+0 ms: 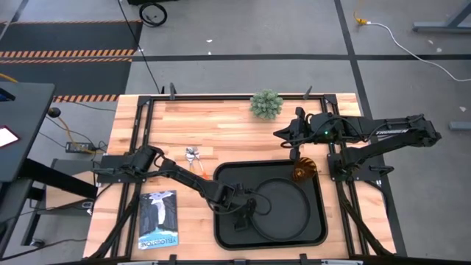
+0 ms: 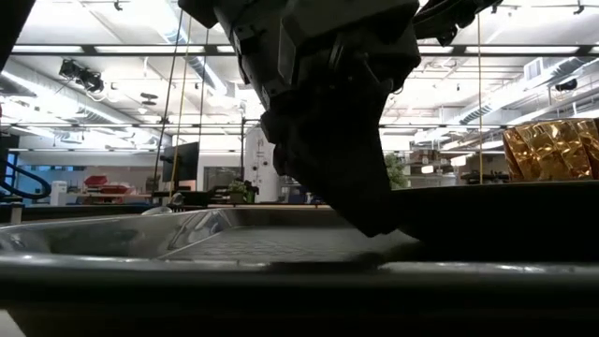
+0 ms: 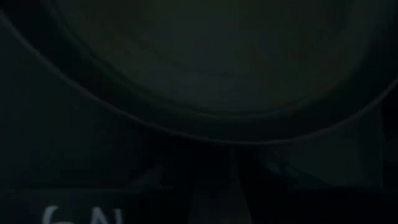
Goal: Pick and place plate/cup/fork/spoon on tray
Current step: Put the black plate on the black serving tray to the bottom left of the brown cup, then put the orange fork on the black serving tray to the left of the black plate
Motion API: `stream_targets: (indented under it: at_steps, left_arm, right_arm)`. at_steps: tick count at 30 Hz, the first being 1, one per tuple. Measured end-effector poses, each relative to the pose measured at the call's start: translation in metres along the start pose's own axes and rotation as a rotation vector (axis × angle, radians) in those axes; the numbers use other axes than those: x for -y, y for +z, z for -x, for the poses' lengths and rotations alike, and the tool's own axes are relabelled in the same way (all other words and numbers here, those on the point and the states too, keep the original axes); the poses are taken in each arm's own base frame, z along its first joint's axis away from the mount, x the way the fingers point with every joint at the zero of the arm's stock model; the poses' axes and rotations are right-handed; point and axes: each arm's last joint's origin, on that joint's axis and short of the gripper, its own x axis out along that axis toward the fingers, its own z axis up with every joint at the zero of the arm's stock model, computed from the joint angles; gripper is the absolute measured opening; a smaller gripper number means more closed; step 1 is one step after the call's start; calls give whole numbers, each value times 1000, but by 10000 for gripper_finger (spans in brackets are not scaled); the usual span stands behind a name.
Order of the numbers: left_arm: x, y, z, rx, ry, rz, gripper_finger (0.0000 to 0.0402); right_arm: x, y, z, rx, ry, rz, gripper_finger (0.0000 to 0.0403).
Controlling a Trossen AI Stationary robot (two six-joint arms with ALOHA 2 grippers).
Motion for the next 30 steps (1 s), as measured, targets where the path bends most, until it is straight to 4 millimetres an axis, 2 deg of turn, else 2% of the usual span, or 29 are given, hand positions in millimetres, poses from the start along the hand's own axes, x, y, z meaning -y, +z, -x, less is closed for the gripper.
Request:
stream_targets:
  at_steps: [12,18,24,30]
  left_arm:
    - [1,9,0,97,-9,-43,125]
    - [-5,6,0,49,25,-55,125]
    - [-7,4,14,-19,57,-58,125]
    - [-14,2,35,-45,208,-45,125]
  right_arm:
    - [0,2,0,16,0,-4,8]
    - [0,2,0,16,1,-4,8]
    - [0,1,0,8,1,-2,8]
    - [0,0,0,3,1,-12,8]
